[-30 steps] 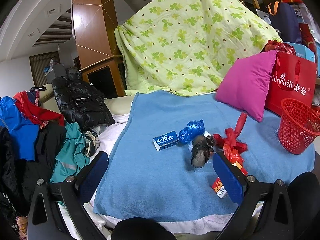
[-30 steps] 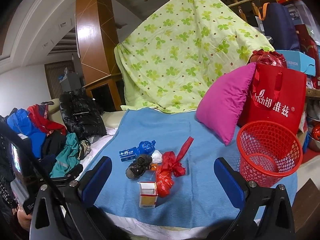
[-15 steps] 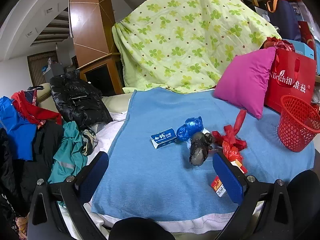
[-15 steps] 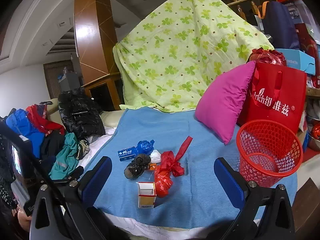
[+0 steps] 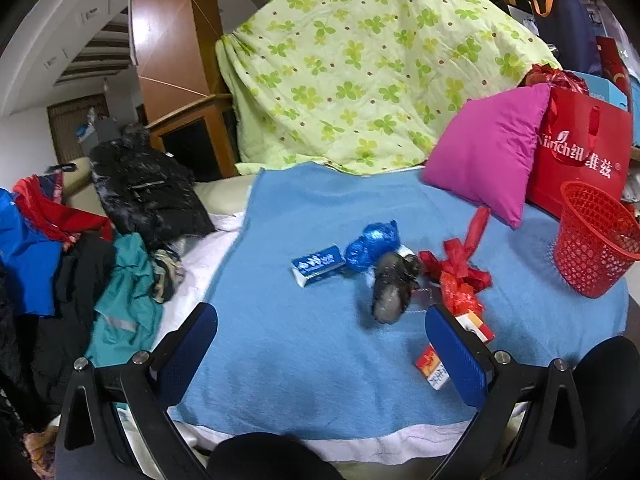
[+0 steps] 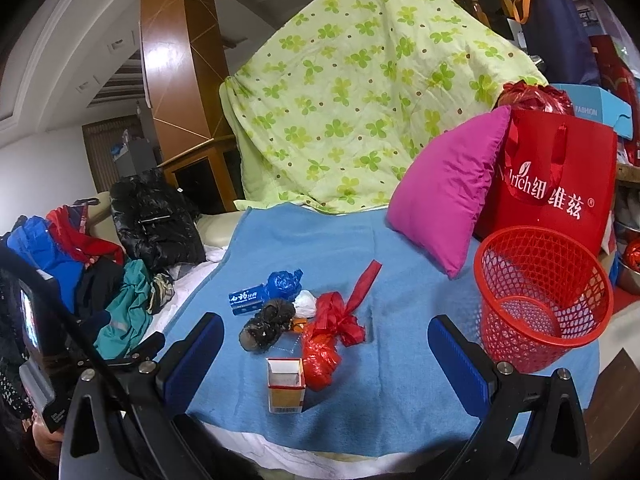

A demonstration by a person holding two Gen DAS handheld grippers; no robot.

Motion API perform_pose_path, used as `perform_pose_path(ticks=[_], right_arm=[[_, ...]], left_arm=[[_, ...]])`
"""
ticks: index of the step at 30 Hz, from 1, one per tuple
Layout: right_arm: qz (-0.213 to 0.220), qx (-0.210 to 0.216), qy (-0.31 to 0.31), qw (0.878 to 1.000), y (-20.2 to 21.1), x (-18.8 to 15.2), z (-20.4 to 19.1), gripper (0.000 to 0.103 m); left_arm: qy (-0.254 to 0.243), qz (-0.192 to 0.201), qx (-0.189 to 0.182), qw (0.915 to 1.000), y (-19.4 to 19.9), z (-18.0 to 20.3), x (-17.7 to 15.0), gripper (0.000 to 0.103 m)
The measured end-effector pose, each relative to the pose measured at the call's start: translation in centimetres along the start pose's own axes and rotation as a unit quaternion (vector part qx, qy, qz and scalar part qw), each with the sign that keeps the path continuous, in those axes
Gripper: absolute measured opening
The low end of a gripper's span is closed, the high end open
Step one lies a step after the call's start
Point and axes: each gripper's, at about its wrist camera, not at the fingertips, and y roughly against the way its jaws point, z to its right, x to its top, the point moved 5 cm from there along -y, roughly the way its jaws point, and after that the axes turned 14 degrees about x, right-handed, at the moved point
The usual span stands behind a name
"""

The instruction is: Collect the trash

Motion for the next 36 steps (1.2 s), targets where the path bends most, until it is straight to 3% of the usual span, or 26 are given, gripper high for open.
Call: perform_pose_path(ticks=[5,10,15,19,21,24,25,26,30,36], right_arm=[[0.000,-0.012,-0.007,1.000,-0.8,-0.6,1.5,0.103],[0.004,-0.021,-0.022,1.000,-1.4,-1.1,3.7,0.103],[-0.018,-0.037,-0.053,0.998,-1.1,-2.3,6.1,0.103],[-0.038,-0.048,-0.065,0.996,-1.4,-3.1,7.3,0.103],[-0.049,-0.044,-0.072,0.995,-2.1,-3.3,7.8,0.103],[-0.071,-0.032,-0.076,0.994,-4.1,-3.6,8.0,0.103],[-0.081,-0.026,-0.078,0.993,-5.0,-3.8,8.0,0.103],[-0.088,-0.017,-0.082,0.993,-5.8,-3.8,8.0,0.103],[-0.130,0.018,-0.087,0.987,-10.6,-4.6,8.1,0.103],[-0.182,0.063,-0.108,0.975,-17.2,-6.5,7.6,0.099]], left_arm=[[0.011,-0.051,-0.105,0.9931,-2.2,2.4,-1.8,0.103],[0.004,-0.076,-0.168,0.9828,-4.2,6.1,-3.3,0.103],[-0.022,-0.072,-0.199,0.9771,-6.1,10.0,-3.6,0.103],[-0.071,-0.072,-0.209,0.9728,-8.0,13.0,-3.9,0.103],[-0.087,-0.079,-0.219,0.9686,-8.8,14.0,-4.2,0.100],[-0.074,-0.103,-0.264,0.9563,-9.7,14.4,-4.8,0.083],[-0.062,-0.106,-0.284,0.9509,-9.6,14.3,-4.9,0.069],[-0.057,-0.104,-0.295,0.9480,-9.3,14.1,-5.0,0.067],[-0.071,-0.085,-0.302,0.9469,-8.4,13.8,-5.5,0.062],[-0.046,-0.074,-0.304,0.9486,-8.0,11.8,-5.6,0.053]])
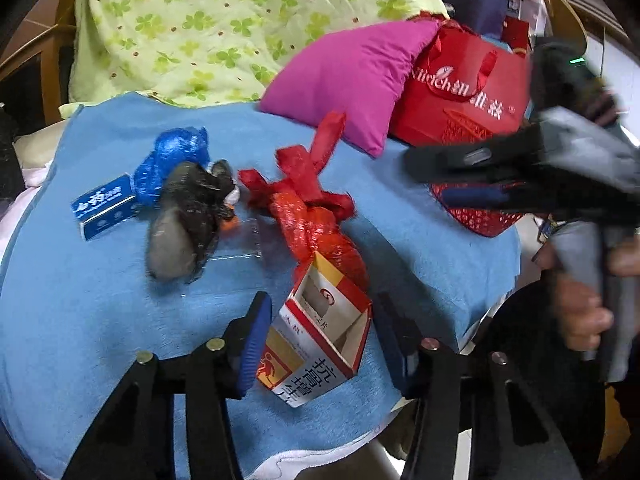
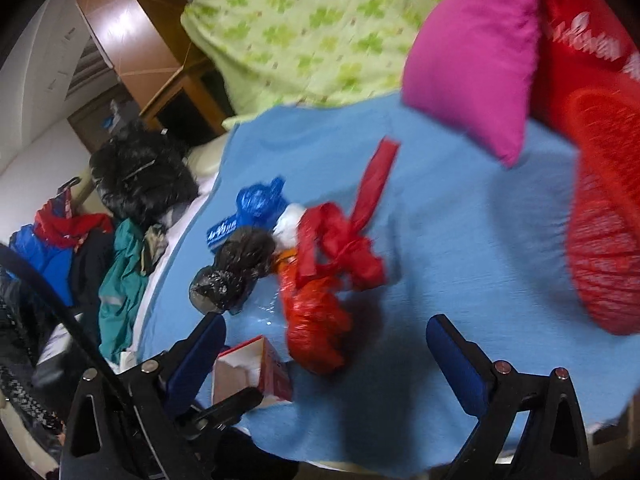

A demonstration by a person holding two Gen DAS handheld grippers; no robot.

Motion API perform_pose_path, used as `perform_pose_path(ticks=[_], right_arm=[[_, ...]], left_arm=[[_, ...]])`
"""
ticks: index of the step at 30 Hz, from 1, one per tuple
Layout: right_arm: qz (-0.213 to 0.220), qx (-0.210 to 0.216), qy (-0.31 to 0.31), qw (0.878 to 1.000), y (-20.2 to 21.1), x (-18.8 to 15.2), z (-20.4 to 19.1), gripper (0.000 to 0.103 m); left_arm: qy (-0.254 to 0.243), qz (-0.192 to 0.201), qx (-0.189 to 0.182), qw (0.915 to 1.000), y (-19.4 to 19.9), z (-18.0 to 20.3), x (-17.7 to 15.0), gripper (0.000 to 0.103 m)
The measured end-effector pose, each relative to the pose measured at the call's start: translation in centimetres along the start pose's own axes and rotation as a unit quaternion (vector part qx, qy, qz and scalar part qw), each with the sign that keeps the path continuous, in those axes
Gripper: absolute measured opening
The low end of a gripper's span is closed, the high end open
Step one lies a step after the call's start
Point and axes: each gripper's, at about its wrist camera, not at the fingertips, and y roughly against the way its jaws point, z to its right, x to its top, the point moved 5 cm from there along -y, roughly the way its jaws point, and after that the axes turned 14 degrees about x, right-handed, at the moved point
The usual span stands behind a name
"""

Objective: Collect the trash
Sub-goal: 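Grasp the white-and-red medicine box with the left tool while the right tool grasps the red plastic bag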

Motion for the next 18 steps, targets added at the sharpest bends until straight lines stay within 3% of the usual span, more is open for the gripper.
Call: perform_pose_path(ticks=[4,8,12,18], right_arm=[[-0.045,0.010,-0.020,0.999,-3.7,-0.2,0.9,0.082],[-0.081,-0.008,-0.038,0.996,-7.0,-0.9,2.5,0.077],[-0.118,0.003,-0.059,0.991,-9.3,-2.3,3.6,0.051],[-0.074,-0.002,-0.011,0.997,-6.0,-1.7,2.3,0.049]], left_arm=[[0.023,0.005,0.005,0.9997,0.8,-1.5,-0.2,0.052],[0.039,0.010,0.019,0.9990,1.7,-2.8,-0.2,0.049],[0.042,0.014,0.041,0.9982,2.3,-4.0,-0.3,0.049],[0.053,0.009,0.061,0.9967,1.9,-5.4,-0.1,0.049]])
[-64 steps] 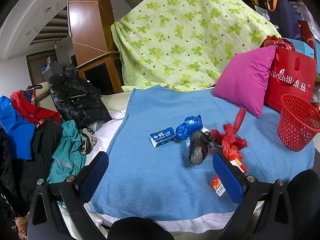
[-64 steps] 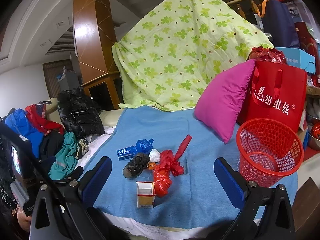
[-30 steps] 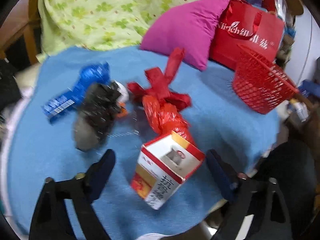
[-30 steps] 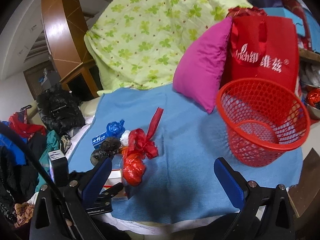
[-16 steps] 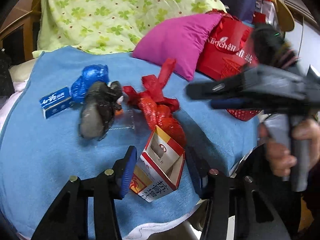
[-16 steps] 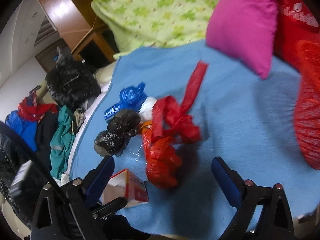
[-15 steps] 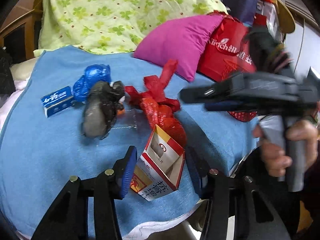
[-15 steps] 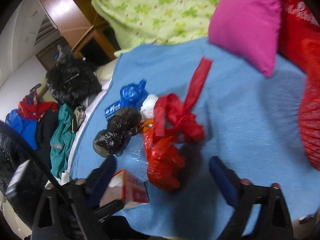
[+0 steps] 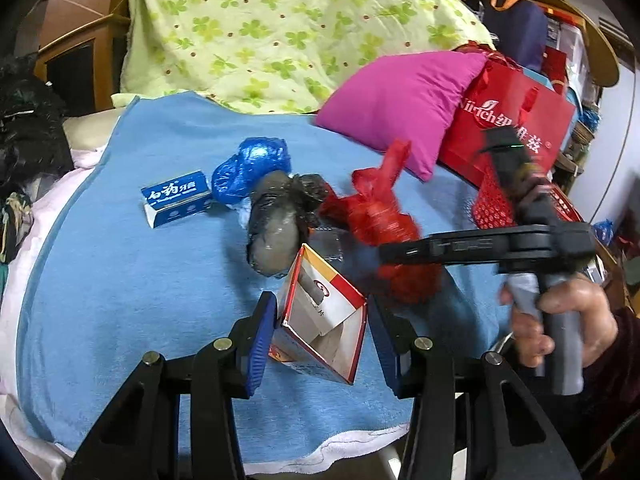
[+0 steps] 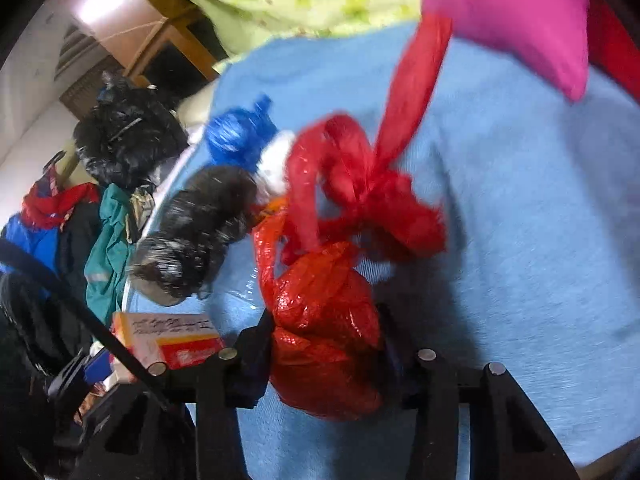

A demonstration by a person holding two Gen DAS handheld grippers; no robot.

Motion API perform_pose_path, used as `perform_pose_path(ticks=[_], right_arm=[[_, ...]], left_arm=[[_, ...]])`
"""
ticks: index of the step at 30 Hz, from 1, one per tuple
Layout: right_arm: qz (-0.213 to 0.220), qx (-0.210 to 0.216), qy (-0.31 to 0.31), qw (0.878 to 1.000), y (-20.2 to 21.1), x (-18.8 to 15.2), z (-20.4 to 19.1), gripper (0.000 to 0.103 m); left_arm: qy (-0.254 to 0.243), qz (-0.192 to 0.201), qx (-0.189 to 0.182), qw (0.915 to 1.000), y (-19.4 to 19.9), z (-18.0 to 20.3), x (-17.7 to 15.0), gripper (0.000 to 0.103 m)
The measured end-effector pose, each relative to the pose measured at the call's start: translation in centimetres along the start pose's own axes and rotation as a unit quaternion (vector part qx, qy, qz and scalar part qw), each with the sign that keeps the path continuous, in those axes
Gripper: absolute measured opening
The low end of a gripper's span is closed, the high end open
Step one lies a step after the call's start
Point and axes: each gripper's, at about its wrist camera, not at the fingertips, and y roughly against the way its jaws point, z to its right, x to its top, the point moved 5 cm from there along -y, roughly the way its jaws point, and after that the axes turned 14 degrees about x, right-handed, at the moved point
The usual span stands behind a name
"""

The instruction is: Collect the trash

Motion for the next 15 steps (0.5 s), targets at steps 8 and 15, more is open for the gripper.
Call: perform_pose_path(ticks=[8,15], right_arm=[[0.117,0.051,0.016,0.992,8.9,1.5,0.1,0.049],[0.244,0.052,0.039,0.968,17.9,2.0,0.4,0.049]], left_arm=[[-0.016,0.035,0.009,0.9992,2.2,1.2,2.4,0.048],[-0.048,0.073,-0.012,0.9961,4.3,5.2,6.7,0.048]])
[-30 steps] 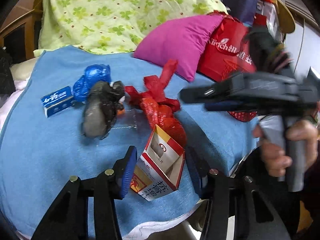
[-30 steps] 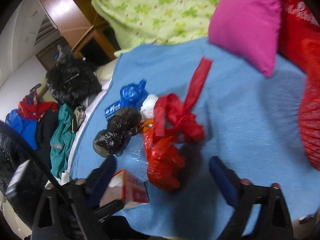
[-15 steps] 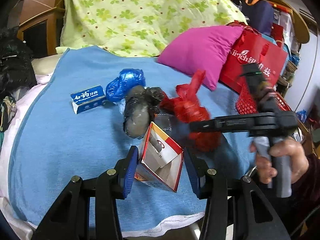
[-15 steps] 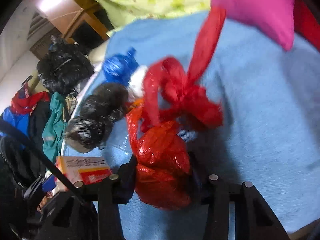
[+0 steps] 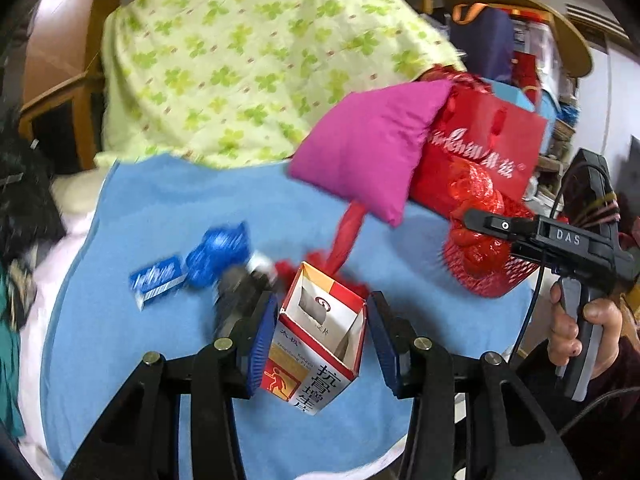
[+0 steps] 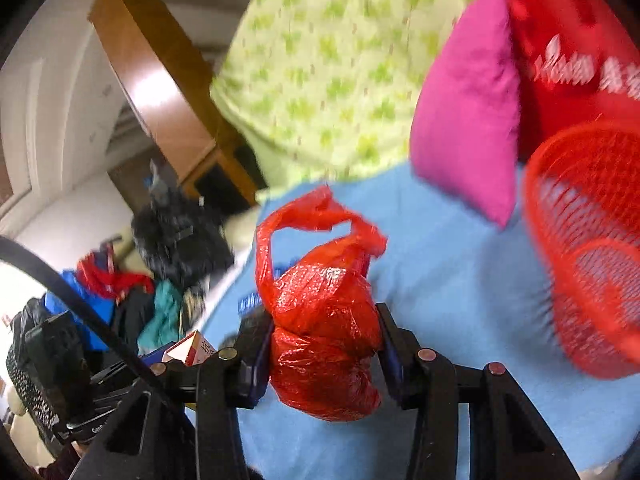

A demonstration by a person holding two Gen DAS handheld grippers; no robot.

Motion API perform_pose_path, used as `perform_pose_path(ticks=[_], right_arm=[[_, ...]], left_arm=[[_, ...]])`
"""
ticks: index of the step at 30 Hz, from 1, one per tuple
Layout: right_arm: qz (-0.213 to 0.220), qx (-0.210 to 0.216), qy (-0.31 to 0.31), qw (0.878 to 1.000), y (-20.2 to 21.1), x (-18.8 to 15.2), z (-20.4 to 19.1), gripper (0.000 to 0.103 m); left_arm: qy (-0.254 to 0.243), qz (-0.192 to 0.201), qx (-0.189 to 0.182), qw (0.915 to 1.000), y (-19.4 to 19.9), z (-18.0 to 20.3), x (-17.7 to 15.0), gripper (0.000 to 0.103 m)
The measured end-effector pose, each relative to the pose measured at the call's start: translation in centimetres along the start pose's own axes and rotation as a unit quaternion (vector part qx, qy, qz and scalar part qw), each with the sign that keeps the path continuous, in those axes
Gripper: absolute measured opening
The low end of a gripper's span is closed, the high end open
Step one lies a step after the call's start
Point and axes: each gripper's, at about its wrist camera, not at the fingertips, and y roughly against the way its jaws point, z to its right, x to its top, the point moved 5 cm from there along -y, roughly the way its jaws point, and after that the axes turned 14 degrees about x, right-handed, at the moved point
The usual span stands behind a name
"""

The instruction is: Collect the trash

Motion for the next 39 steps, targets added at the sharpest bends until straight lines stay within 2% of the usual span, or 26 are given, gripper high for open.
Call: perform_pose_path(ticks=[4,9,12,16,19,21,23,24,25,28,31,35,39], right_arm=[[0.064,-0.017,-0.006,0.998,4.3,1.9,1.2,0.049],[0.138,-0.051,-0.049,0.988,10.6,3.5,5.0,0.049],[0.161,-0.079,-0.073,0.981,12.7,3.9,7.0,0.049],[0.186,-0.088,-0.116,0.972,14.8,4.2,9.4,0.050],[0.194,-0.097,-0.135,0.967,15.6,4.2,10.9,0.050],[0.199,-0.103,-0.150,0.963,15.9,4.4,11.7,0.050],[0.197,-0.105,-0.162,0.961,16.0,4.2,12.4,0.056],[0.199,-0.110,-0.168,0.959,16.3,3.8,12.7,0.064],[0.200,-0.114,-0.169,0.958,16.5,3.4,12.9,0.066],[0.202,-0.117,-0.165,0.958,16.7,3.6,12.9,0.068],[0.206,-0.121,-0.153,0.959,16.6,3.8,12.3,0.070],[0.203,-0.101,-0.119,0.967,15.6,4.3,10.6,0.070],[0.182,-0.089,-0.047,0.978,13.8,4.2,6.9,0.070]], left_arm=[[-0.025,0.027,-0.030,0.9989,0.3,3.9,3.9,0.048],[-0.036,0.050,-0.083,0.9947,-0.4,9.8,9.7,0.049],[-0.040,0.055,-0.112,0.9914,-1.5,13.4,12.5,0.049],[-0.051,0.049,-0.143,0.9872,-3.0,18.8,15.2,0.050],[-0.056,0.034,-0.161,0.9848,-4.4,22.1,16.0,0.051],[-0.058,0.022,-0.171,0.9833,-5.6,24.2,16.4,0.056],[-0.056,0.011,-0.171,0.9836,-6.5,25.6,16.4,0.060],[-0.056,0.007,-0.169,0.9840,-6.8,26.0,16.3,0.061],[-0.055,0.001,-0.172,0.9836,-7.1,26.3,16.2,0.064],[-0.050,-0.006,-0.172,0.9838,-7.4,26.3,15.7,0.071],[-0.047,-0.007,-0.161,0.9857,-7.5,25.3,15.4,0.072],[-0.037,0.006,-0.140,0.9894,-6.2,21.6,14.7,0.072],[-0.036,0.030,-0.081,0.9956,-4.2,15.7,13.1,0.072]])
